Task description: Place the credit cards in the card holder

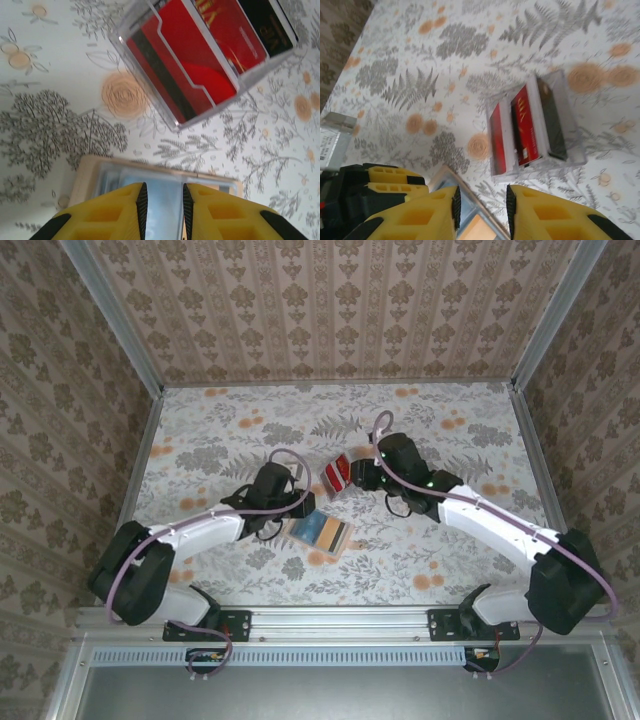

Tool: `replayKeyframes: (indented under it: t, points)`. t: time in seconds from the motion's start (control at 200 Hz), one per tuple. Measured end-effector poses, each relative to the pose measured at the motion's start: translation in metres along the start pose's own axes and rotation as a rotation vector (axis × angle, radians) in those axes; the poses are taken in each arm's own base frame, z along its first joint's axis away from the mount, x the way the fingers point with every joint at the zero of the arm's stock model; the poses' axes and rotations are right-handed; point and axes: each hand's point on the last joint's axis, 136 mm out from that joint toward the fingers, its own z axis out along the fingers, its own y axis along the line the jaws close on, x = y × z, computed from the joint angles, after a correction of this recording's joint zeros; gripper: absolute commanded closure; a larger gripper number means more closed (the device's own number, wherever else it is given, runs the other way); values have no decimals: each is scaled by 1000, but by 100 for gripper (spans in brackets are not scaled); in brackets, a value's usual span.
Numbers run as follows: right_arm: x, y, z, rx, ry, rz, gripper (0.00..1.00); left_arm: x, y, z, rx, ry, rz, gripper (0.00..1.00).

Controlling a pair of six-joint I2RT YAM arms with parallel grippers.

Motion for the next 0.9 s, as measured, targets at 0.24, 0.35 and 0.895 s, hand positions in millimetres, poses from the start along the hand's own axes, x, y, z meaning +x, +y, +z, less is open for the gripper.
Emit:
replayKeyframes:
  t: [0.24, 0.35, 0.895]
  points:
    - [-22, -22, -11, 63, -73, 26, 64, -30, -1, 8, 24, -56, -6, 72]
    - [-28, -32, -12, 88, -90, 41, 63, -37, 0, 13, 33, -59, -7, 71]
    - [-36, -44, -14, 100, -71, 64, 60, -65, -8, 23, 66, -68, -21, 71]
